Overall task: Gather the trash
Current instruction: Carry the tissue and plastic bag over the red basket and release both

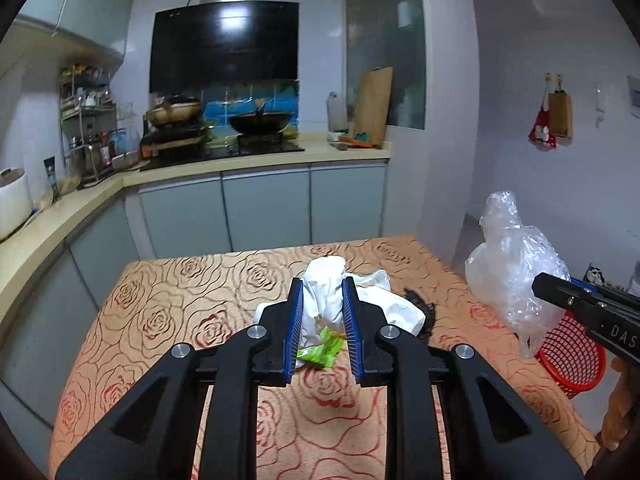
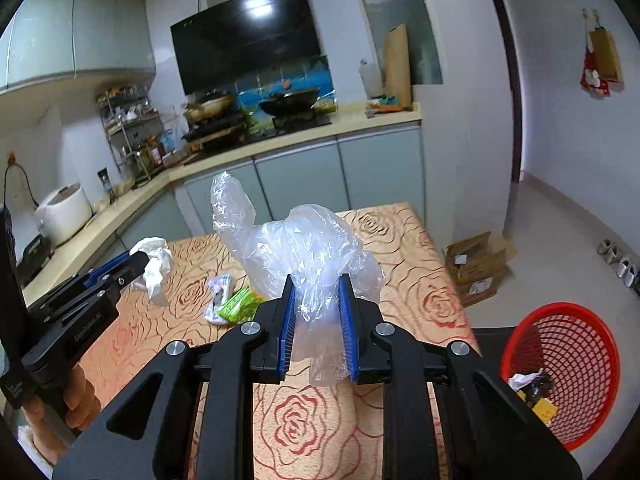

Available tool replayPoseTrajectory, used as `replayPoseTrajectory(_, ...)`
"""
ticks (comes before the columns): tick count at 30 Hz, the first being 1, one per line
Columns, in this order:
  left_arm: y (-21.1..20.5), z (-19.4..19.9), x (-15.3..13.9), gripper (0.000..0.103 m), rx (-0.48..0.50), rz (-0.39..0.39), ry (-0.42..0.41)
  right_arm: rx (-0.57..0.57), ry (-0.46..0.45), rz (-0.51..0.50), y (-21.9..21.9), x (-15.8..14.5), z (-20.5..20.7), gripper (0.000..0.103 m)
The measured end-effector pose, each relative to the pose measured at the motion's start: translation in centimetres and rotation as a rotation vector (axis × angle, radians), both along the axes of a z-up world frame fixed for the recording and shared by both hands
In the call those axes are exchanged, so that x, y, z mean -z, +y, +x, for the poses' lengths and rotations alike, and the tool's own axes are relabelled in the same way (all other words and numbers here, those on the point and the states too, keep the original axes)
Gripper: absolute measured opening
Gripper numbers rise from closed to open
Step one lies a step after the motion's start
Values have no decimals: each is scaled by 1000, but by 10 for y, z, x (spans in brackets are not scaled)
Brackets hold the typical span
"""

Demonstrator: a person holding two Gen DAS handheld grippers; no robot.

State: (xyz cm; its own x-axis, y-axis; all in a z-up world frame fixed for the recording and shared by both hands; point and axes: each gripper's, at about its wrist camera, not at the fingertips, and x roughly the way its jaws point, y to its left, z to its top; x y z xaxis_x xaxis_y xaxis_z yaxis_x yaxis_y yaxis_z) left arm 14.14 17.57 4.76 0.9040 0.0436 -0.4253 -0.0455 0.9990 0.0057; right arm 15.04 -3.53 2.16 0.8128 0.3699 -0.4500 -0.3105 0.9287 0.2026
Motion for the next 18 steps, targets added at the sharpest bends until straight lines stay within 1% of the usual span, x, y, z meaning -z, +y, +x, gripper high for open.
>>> replayPoseTrajectory(9, -41, 0, -9, 19, 74, 21, -19, 89, -30, 17, -47, -9, -10, 21)
replayPoseTrajectory(18, -94, 8, -11, 19, 184, 27, -23, 202, -48, 18, -98, -12, -18, 21)
